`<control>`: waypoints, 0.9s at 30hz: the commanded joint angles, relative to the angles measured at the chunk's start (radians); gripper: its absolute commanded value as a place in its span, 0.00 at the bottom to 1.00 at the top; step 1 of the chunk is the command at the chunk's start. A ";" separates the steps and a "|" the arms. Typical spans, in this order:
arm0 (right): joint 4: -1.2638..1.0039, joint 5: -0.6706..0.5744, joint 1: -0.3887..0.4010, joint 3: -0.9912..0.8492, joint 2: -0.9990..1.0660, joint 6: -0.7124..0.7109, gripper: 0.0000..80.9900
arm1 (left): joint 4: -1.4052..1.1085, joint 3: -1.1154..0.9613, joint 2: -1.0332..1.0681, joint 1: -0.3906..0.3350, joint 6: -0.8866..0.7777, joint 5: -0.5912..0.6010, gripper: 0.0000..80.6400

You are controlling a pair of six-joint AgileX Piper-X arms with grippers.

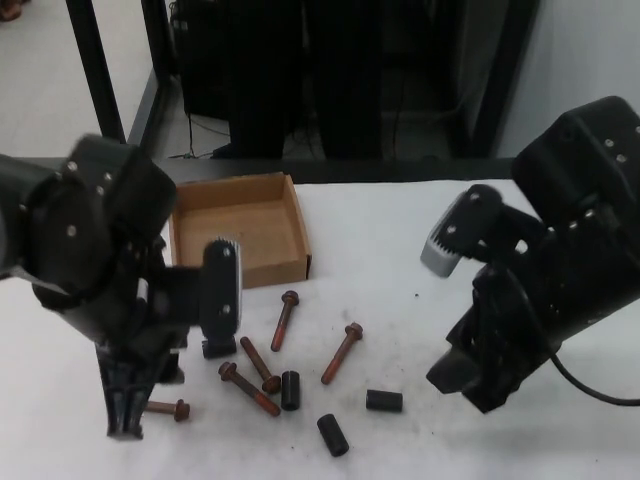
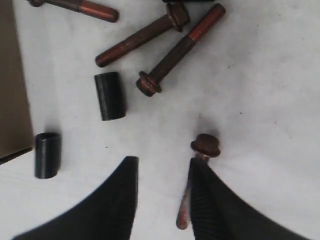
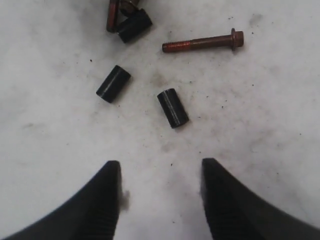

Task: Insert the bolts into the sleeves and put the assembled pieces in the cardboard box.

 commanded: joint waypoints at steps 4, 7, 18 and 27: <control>0.015 0.086 0.064 -0.009 -0.003 -0.102 0.57 | 0.088 -0.011 0.019 -0.001 0.088 0.036 0.40; 0.006 0.098 0.080 -0.009 -0.003 -0.133 0.57 | 0.103 -0.011 0.019 0.006 0.088 0.029 0.40; -0.121 0.145 0.087 -0.009 0.053 -0.161 0.57 | 0.050 -0.011 0.039 0.051 0.077 0.033 0.40; -0.148 0.153 0.087 -0.009 0.158 -0.180 0.57 | 0.048 -0.011 0.114 0.058 0.077 0.030 0.40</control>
